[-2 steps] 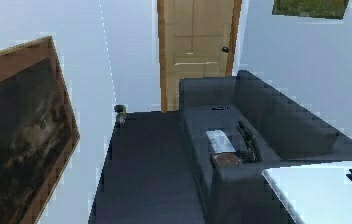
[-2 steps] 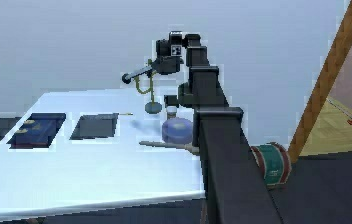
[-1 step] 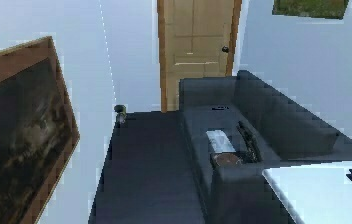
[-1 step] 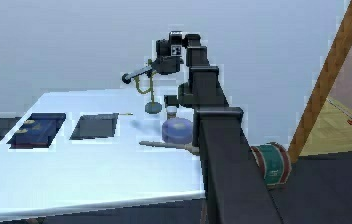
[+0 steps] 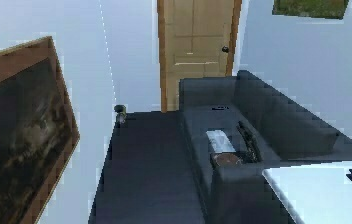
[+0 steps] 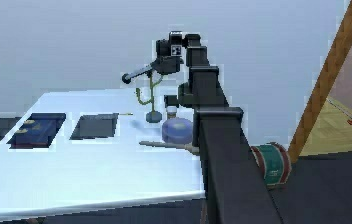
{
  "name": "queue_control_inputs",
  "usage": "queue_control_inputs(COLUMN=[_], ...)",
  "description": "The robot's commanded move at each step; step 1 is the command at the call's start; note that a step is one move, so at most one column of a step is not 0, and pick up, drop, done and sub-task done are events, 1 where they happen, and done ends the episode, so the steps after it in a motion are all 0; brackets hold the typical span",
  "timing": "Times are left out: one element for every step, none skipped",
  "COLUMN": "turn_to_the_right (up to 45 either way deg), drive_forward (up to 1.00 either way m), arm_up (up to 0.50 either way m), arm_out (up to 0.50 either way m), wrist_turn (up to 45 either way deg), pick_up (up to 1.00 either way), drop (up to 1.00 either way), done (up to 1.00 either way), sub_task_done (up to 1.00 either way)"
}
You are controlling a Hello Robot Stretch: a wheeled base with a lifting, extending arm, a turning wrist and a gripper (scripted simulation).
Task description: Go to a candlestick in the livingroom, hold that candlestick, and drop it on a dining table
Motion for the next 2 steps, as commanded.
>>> queue_control_inputs(turn_to_the_right=[0.0, 0.0], drive_forward=[0.0, 0.0], arm_up=[0.0, 0.0], arm_out=[-0.1, 0.0], wrist_turn=[0.0, 0.0], pick_up=[0.0, 0.0], drop=[0.0, 0.0], done=[0.0, 1.0], sub_task_done=[0.0, 0.0])
